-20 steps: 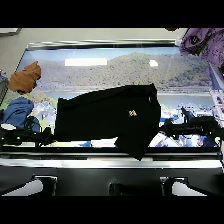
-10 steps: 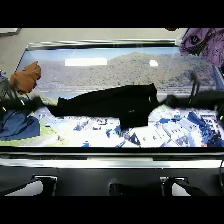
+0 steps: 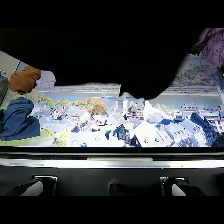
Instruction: Fold the clothes and pants, and hang the long-sleeved shirts on hangers.
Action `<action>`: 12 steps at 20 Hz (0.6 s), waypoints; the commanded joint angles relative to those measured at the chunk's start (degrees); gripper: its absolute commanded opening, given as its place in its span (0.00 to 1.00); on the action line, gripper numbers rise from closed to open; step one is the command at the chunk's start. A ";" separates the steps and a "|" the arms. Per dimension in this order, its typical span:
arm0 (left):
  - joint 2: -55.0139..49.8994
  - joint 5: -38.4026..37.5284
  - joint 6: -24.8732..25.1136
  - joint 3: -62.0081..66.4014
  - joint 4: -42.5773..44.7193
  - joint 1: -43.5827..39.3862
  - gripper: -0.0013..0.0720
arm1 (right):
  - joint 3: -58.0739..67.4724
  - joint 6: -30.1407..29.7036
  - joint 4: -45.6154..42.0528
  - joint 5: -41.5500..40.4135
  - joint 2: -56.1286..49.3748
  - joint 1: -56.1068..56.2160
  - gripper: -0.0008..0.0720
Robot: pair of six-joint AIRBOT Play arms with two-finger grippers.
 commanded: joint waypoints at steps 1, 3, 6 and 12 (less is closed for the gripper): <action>12.20 -2.14 -2.60 -4.07 8.37 -0.13 0.04 | 4.39 5.14 -5.31 -2.86 9.18 0.11 0.05; 17.46 -2.36 -4.50 -7.82 11.67 -0.13 0.04 | 4.39 6.45 -8.22 -4.85 12.39 0.11 0.05; 20.00 -2.69 -4.50 -10.19 13.25 -0.13 0.04 | 4.20 8.83 -10.47 -7.04 12.98 0.11 0.05; 9.53 -5.35 -3.72 -15.69 8.76 -0.22 0.03 | -4.17 14.82 -10.03 -11.21 2.08 0.17 0.05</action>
